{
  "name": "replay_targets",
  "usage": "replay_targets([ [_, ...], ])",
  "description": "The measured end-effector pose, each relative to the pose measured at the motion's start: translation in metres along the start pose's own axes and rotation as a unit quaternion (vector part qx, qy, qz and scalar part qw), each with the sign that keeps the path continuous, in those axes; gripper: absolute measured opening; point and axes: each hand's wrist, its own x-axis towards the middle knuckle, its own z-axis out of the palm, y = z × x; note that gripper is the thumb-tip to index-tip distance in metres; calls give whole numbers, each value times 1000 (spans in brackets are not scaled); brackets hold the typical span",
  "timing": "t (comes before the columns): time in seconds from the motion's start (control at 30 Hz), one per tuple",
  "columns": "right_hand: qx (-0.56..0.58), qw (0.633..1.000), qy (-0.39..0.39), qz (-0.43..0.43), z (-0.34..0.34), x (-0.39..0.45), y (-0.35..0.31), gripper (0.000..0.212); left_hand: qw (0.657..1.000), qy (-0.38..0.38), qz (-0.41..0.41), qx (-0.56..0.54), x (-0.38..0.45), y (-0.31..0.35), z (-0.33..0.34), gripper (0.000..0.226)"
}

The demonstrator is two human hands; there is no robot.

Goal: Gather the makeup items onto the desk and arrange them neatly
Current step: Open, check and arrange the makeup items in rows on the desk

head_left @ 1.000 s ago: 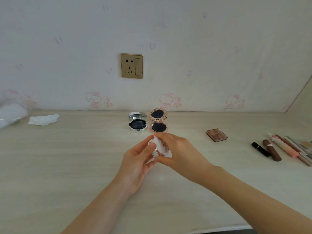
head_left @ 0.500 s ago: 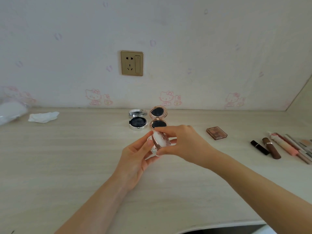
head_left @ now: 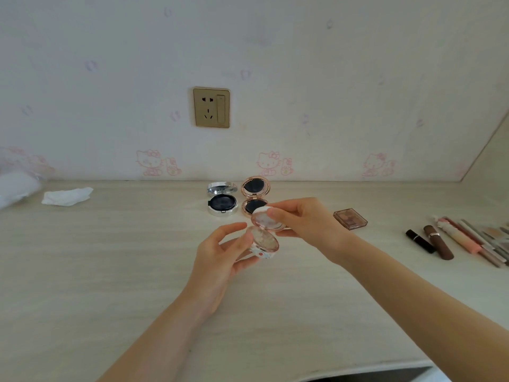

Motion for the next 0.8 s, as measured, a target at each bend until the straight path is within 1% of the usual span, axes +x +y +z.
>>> replay_targets([
  [0.07, -13, 1000, 0, 3, -1, 3, 2, 18, 997, 32, 31, 60, 1, -2, -2, 27],
  [0.13, -33, 999, -2, 0, -2, 5, 4, 17, 984, 51, 73, 152, 3, -5, -5, 21],
  [0.23, -60, 998, 2, 4, -1, 8, 7, 16, 956, 37, 112, 270, 4, -11, -9, 20],
  [0.27, -72, 997, 2, 6, -1, 10, 9, 17, 942, 38, 119, 312, 5, -14, -10, 22],
  [0.33, -103, 995, -1, 5, 0, 13, 14, 21, 899, 46, 148, 409, 7, -19, -13, 30],
  [0.4, -136, 991, -11, -1, 0, 16, 17, 28, 860, 36, 174, 479, 9, -24, -17, 42],
  [0.43, -150, 989, -15, 0, 0, 17, 19, 35, 846, 29, 181, 500, 10, -27, -19, 47],
  [0.5, -167, 986, -21, 6, 0, 21, 20, 44, 833, 19, 190, 519, 11, -30, -20, 47],
  [0.57, -170, 985, -32, 17, -1, 25, 20, 45, 828, 18, 200, 524, 11, -30, -20, 48],
  [0.67, -168, 983, -57, 36, -2, 32, 19, 58, 826, 12, 208, 523, 11, -29, -19, 53],
  [0.7, -170, 983, -62, 41, -1, 34, 20, 59, 826, 11, 209, 523, 11, -29, -18, 52],
  [0.8, -177, 980, -63, 60, 1, 40, 21, 51, 826, 8, 211, 523, 10, -28, -17, 50],
])
